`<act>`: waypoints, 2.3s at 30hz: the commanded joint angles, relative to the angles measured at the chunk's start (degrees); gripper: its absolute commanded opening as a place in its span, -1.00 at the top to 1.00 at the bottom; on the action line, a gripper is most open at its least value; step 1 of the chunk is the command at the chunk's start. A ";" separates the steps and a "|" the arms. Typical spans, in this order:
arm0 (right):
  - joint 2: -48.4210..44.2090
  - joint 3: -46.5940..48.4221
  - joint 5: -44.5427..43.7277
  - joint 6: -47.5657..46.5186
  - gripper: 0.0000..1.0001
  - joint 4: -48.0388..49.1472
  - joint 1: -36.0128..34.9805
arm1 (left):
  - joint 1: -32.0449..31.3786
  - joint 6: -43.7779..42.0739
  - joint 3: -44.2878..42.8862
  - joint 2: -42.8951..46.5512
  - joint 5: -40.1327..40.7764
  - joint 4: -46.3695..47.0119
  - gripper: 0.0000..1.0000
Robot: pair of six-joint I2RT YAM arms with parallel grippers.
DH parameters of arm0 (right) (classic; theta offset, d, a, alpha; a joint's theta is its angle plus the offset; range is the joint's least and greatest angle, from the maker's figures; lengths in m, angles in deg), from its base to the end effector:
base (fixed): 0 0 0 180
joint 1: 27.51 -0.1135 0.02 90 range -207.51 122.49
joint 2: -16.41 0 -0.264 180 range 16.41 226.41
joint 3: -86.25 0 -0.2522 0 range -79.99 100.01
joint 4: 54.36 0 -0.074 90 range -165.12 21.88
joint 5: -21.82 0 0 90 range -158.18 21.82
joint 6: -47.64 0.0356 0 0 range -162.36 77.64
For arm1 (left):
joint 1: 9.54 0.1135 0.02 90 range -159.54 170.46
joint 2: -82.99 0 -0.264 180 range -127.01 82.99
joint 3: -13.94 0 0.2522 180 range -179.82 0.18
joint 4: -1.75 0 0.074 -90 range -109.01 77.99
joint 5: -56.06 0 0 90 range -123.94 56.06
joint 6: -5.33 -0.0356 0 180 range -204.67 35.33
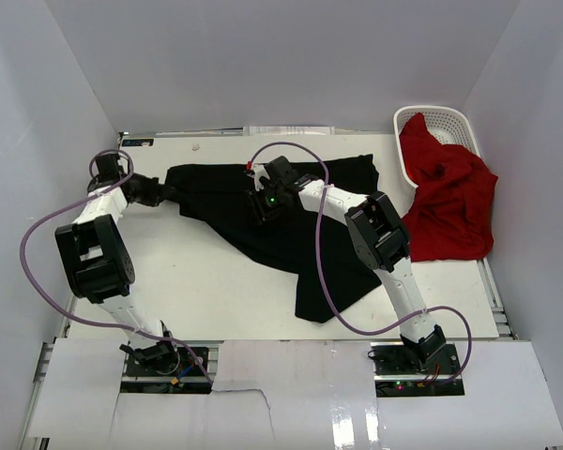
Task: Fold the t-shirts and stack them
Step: Fold the flattened tshirt in 1/3 of the way
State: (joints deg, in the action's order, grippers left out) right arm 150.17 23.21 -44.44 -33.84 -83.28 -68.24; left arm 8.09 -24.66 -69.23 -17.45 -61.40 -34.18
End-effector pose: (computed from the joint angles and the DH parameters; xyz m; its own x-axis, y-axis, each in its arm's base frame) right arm 0.3835 0.3491 0.1550 -0.6566 -0.3864 -0.6478 -0.7210 0.5738 0.3885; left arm 0.3594 0.0970 0.2137 -0.3767 -0.9261 0.0204 -0.6637 0.2545 -0.7034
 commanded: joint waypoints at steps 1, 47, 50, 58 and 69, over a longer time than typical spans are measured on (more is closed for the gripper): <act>1.16 -3.00 -2.65 -1.31 0.08 -6.46 -0.14 | -1.89 2.83 -4.49 -4.14 -0.14 1.34 1.00; -0.25 -5.99 -2.65 -1.92 0.05 -5.41 -0.23 | -1.54 -16.57 -5.22 4.44 5.50 4.33 -0.15; -0.25 -6.08 -2.65 -2.01 0.05 -5.41 -0.14 | -1.37 -24.22 -2.40 5.96 2.69 3.89 -0.11; -1.04 -6.17 -2.65 -2.27 0.04 -5.23 -0.14 | -1.19 -39.34 1.46 3.15 -3.47 3.62 -0.11; -2.09 -5.20 -1.60 -2.27 0.03 -5.85 -0.14 | -1.81 -49.99 6.30 -3.09 -3.56 10.22 -0.14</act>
State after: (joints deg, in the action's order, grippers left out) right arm 148.14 19.84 -44.85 -35.02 -81.51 -68.24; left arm 6.54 -70.89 -63.11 -19.70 -63.55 -26.71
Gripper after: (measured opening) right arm 0.483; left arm 0.578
